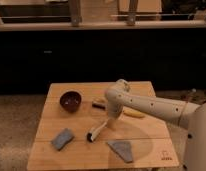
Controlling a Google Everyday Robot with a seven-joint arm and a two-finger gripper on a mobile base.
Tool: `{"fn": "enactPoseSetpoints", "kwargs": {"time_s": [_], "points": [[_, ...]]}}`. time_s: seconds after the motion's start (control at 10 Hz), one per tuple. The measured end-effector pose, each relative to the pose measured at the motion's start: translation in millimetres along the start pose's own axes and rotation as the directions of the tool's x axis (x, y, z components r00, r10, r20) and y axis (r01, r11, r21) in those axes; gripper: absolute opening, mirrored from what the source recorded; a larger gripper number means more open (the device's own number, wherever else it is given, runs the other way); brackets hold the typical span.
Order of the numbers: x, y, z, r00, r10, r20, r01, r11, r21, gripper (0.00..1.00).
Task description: Wipe table surface with brush
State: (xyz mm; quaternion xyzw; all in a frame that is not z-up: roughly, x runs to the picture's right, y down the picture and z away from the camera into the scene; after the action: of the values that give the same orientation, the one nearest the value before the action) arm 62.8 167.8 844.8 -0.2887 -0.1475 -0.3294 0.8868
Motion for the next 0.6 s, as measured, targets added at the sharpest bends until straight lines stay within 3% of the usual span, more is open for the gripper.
{"fn": "enactPoseSetpoints", "kwargs": {"time_s": [0.3,0.6], "points": [[7,2,-11,0.998,0.037,-0.044,-0.036,0.999,0.021,0.05],[7,-5,-14,0.997,0.034,-0.062,-0.032,0.999,0.023,0.05]]}}
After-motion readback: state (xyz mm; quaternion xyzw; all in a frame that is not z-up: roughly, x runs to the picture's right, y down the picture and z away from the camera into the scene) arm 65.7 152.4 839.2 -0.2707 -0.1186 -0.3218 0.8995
